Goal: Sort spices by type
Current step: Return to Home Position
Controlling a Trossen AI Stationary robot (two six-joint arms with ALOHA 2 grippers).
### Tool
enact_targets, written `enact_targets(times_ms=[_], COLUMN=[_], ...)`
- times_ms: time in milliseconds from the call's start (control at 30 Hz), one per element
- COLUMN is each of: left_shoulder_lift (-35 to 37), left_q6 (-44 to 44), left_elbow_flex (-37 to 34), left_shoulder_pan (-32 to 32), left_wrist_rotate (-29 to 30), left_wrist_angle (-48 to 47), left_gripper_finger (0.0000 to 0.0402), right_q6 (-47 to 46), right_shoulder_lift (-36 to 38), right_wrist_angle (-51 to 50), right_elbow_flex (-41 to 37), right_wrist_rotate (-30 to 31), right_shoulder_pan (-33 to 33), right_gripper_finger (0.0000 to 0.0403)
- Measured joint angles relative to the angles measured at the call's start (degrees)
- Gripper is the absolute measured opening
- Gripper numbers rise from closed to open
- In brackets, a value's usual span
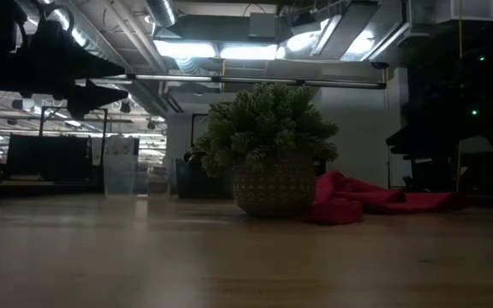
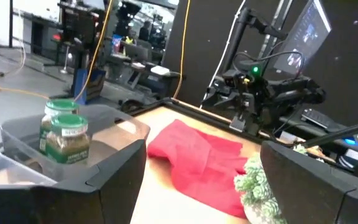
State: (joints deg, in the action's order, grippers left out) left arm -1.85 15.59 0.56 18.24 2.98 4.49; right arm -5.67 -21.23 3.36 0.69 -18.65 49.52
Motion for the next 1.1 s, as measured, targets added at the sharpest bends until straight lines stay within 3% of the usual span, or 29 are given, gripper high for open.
enact_targets(times_ms=[567,1100], left_shoulder_lift=[-0.55,-0.55], left_q6=[-7.27,-8.15], left_elbow_flex=[0.00,0.00], left_shoulder_pan=[-0.13,-0.13], left_wrist_rotate=[-1.36,-1.51], left_wrist_angle=[-3.65,-3.80], left_gripper_finger=[0.0293,0.0174], right_q6=[-0.02,-0.02], right_shoulder_lift=[0.00,0.00], right_wrist_angle=[0.02,0.00], right_elbow_flex=[0.00,0.00], right_wrist_rotate=[0.00,0.00], right_shoulder_pan=[0.00,0.02], right_gripper_finger=[0.0257,0.0257])
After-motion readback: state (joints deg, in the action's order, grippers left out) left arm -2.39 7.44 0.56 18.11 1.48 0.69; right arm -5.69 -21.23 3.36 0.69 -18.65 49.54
